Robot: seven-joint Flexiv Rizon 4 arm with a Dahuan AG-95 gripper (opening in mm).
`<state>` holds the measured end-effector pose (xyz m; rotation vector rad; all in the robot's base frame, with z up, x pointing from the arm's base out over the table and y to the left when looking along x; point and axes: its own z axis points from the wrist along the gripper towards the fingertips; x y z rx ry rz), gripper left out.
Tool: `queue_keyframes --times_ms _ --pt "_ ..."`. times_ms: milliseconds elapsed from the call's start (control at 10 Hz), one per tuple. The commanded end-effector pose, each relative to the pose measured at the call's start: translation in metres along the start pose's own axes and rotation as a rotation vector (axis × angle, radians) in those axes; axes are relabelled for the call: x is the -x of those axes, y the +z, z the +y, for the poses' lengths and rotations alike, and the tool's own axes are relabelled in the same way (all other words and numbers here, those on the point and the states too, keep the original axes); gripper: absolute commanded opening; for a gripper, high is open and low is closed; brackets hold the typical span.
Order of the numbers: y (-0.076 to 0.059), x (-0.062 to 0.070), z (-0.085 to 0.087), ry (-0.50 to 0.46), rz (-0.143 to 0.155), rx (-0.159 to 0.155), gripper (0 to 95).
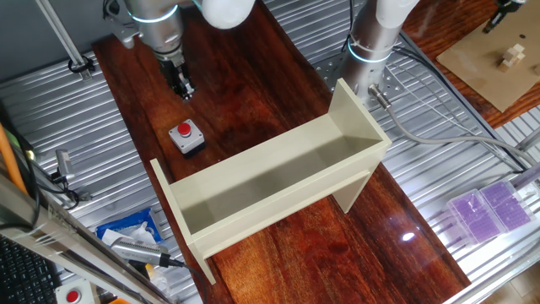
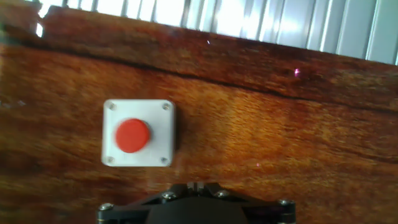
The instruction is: Take the object down from the shelf
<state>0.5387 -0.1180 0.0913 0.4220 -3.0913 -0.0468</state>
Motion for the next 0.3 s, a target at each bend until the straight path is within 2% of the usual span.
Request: queue_keyframes --times_ms 100,200,300 --pt "0.0150 0.0003 -0.0072 -0.079 0.002 0.012 0.0" --pt "0.0161 0.0009 -0.0067 -0.023 -0.001 0.008 0.0" --pt "0.0164 0.0013 -0.0064 -0.015 -0.002 0.009 0.0"
